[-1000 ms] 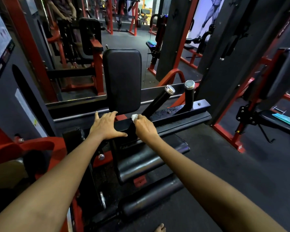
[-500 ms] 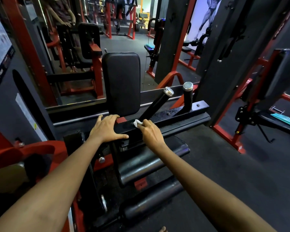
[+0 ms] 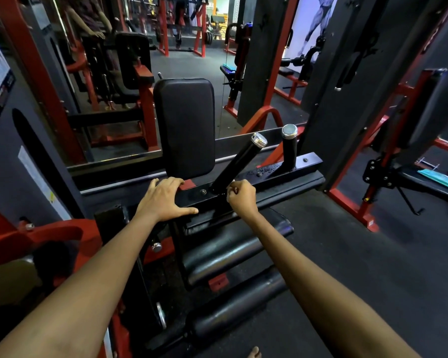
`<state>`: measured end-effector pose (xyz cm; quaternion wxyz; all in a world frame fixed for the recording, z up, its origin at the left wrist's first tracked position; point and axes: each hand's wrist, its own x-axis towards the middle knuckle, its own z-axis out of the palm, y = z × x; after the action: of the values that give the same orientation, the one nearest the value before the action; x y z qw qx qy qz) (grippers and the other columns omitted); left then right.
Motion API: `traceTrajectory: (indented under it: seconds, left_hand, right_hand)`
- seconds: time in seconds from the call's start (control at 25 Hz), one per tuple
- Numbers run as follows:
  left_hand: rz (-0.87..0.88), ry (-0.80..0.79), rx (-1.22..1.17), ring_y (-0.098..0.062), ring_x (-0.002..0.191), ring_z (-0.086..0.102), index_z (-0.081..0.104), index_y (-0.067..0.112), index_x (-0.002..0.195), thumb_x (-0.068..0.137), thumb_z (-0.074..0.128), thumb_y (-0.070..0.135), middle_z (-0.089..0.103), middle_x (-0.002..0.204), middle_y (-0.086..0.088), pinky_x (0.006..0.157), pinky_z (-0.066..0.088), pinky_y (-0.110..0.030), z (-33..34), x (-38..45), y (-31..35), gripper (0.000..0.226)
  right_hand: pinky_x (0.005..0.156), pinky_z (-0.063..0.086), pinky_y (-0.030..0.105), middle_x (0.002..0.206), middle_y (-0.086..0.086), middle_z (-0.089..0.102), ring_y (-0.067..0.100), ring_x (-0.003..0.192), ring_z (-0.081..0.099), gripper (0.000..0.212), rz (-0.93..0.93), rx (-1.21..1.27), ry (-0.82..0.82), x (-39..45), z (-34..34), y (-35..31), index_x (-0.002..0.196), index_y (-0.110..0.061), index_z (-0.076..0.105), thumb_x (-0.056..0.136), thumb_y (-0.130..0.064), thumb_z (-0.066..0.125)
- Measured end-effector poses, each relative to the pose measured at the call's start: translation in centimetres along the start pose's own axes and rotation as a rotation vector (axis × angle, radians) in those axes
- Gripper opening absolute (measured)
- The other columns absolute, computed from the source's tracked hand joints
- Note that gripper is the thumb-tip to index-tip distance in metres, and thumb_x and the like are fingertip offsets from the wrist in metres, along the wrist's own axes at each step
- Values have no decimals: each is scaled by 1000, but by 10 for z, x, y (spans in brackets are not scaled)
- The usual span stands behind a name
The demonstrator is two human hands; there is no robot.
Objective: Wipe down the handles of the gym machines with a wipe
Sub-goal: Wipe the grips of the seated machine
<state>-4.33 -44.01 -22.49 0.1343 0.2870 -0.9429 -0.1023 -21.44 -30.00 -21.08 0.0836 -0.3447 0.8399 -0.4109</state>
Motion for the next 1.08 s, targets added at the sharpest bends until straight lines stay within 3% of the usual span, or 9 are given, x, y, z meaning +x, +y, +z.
traceTrajectory:
  seconds: [0.12, 0.2, 0.36, 0.48, 0.6, 0.76, 0.88, 0.96, 1.08]
  left_hand:
    - [-4, -29, 15, -17, 124, 46, 46, 19, 131, 61, 60, 79, 52, 131, 2, 113, 20, -40, -2, 2, 0, 92]
    - [-15, -58, 10, -17, 125, 45, 46, 19, 132, 58, 54, 84, 50, 133, 2, 113, 20, -40, -2, 1, 1, 98]
    - [-44, -113, 44, -17, 128, 43, 41, 22, 136, 52, 45, 92, 47, 138, 2, 109, 27, -39, -7, 1, 2, 109]
    - [-223, -176, 60, -21, 132, 39, 34, 25, 142, 60, 48, 89, 42, 144, 1, 103, 34, -44, -9, 6, 17, 105]
    - [-428, -130, 15, -25, 130, 42, 41, 20, 138, 62, 29, 92, 45, 141, -3, 100, 37, -44, -5, 12, 28, 105]
    - [-425, -27, 87, -25, 123, 48, 51, 16, 128, 67, 26, 89, 54, 131, -3, 93, 41, -41, 2, 13, 27, 99]
    - [-426, -34, 89, -24, 122, 49, 52, 17, 127, 70, 29, 89, 55, 130, -2, 92, 41, -41, 4, 14, 26, 95]
    - [-421, -69, 115, -24, 120, 50, 53, 19, 126, 67, 25, 91, 55, 129, -1, 90, 41, -41, 5, 16, 24, 97]
    - [-420, -195, 116, -27, 120, 51, 53, 21, 126, 62, 14, 94, 55, 130, -3, 90, 40, -41, 4, 21, 19, 105]
  right_hand:
    - [66, 41, 25, 70, 7, 58, 16, 73, 54, 17, 237, 383, -94, 0, -4, -5, 85, -3, 72, 84, 2, 57]
    - [64, 43, 26, 65, 3, 58, 16, 69, 55, 20, 377, 597, -73, 4, -5, -7, 74, -6, 66, 85, 6, 55]
    - [39, 40, 17, 46, 2, 54, 9, 38, 51, 26, 525, 1015, -123, 9, -18, -11, 70, -1, 55, 88, 12, 42]
    - [38, 40, 15, 43, 2, 53, 8, 35, 49, 33, 531, 977, -194, 3, -9, -7, 61, -1, 52, 83, 20, 38]
    - [47, 43, 20, 59, 10, 51, 15, 48, 49, 29, 556, 1017, -199, 17, -12, -2, 65, -3, 55, 80, 17, 41]
    - [46, 39, 15, 45, -4, 56, 5, 42, 50, 32, 474, 1019, -220, 19, -22, -1, 68, -7, 56, 85, 13, 36]
    - [53, 45, 19, 56, 1, 62, 8, 50, 57, 20, 486, 1067, -235, 15, -27, -4, 74, -5, 58, 86, 6, 45]
    - [55, 47, 20, 60, 2, 62, 10, 54, 58, 18, 485, 1191, -145, 24, -34, -1, 75, -5, 60, 88, 2, 50]
    - [51, 44, 20, 53, -5, 61, 9, 53, 56, 24, 431, 1099, -158, 16, -31, -1, 75, -10, 62, 91, 0, 48]
